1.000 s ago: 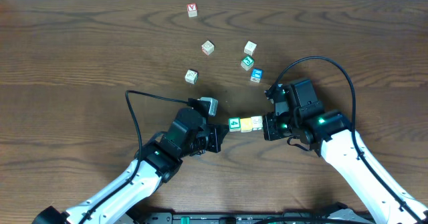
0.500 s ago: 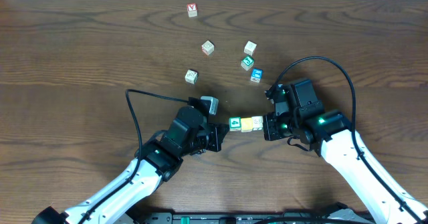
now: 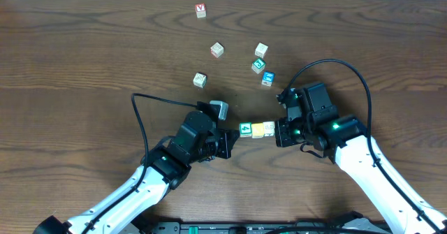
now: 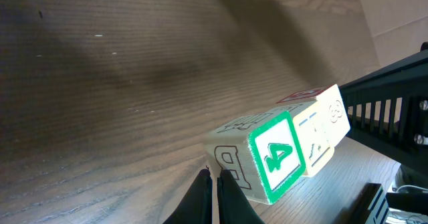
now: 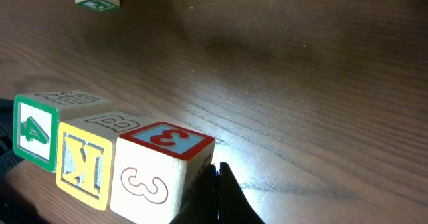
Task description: Lift 3 blocks
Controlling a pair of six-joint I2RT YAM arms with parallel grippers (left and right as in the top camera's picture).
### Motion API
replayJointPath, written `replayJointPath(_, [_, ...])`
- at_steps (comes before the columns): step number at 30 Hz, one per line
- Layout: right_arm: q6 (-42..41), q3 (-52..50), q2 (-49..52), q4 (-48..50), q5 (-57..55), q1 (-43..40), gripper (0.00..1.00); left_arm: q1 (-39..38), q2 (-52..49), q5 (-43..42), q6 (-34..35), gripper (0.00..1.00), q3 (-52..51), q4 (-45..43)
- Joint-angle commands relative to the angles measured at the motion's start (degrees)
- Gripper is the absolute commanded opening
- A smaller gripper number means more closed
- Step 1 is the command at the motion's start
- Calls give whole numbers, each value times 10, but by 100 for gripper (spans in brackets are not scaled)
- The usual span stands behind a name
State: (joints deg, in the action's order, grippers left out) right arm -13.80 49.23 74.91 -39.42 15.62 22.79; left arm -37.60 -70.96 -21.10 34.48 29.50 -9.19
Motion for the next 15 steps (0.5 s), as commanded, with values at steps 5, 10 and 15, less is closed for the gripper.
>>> replayJointPath(5, [6,34,-8,-2,104,25,1,-10,7,-50,-4,7,35,-16])
replayJointPath(10, [6,34,-8,-3,104,25,1,-10,7,-50,-4,7,40,-15])
replayJointPath(15, [6,34,-8,-5,104,25,1,-10,7,-50,-4,7,42,-15])
